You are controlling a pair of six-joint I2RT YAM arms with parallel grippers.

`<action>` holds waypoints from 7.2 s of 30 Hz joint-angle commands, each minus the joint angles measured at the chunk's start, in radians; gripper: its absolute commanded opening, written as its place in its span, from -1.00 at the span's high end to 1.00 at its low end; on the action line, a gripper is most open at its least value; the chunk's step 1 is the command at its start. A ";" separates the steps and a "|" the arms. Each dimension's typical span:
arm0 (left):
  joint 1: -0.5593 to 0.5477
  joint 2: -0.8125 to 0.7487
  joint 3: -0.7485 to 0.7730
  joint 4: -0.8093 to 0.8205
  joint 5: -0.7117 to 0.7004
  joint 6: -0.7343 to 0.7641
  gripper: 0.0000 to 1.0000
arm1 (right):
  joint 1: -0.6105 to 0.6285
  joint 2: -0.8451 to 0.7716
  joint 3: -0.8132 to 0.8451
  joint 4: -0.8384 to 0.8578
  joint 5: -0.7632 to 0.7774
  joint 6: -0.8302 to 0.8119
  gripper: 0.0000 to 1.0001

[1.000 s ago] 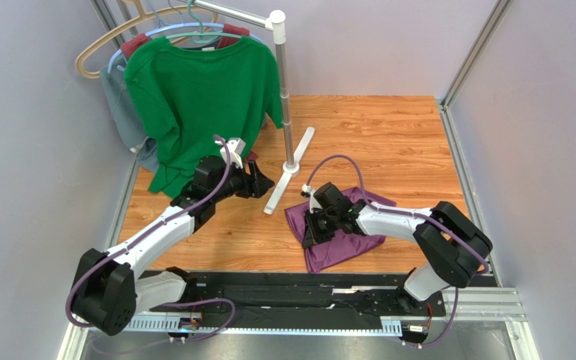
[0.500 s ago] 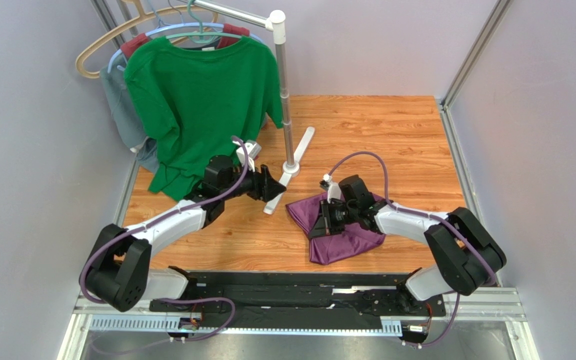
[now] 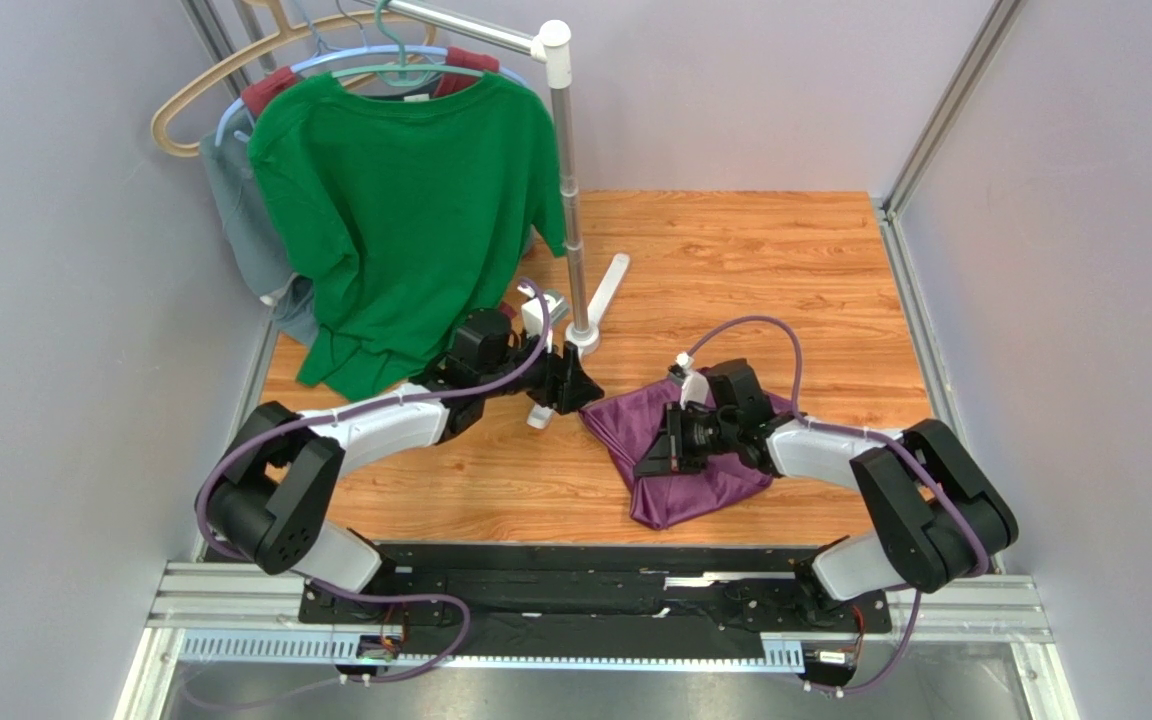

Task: Fold the napkin, place the utensils inside, and roll it up
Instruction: Roll the napkin with the utensil

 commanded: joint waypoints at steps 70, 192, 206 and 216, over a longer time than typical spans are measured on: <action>-0.103 0.404 0.379 -0.139 -0.049 -0.334 1.00 | -0.180 -0.060 -0.166 0.128 0.049 0.058 1.00; -0.092 0.172 0.340 -0.282 -0.135 -0.066 -0.40 | 0.035 -0.316 -0.295 0.156 0.042 0.184 1.00; -0.092 0.122 0.149 -0.050 -0.084 0.071 -0.30 | -0.174 -0.293 -0.337 0.219 -0.092 0.242 1.00; -0.092 0.239 0.195 -0.021 0.015 0.017 0.05 | -0.324 -0.230 -0.372 0.234 -0.141 0.245 1.00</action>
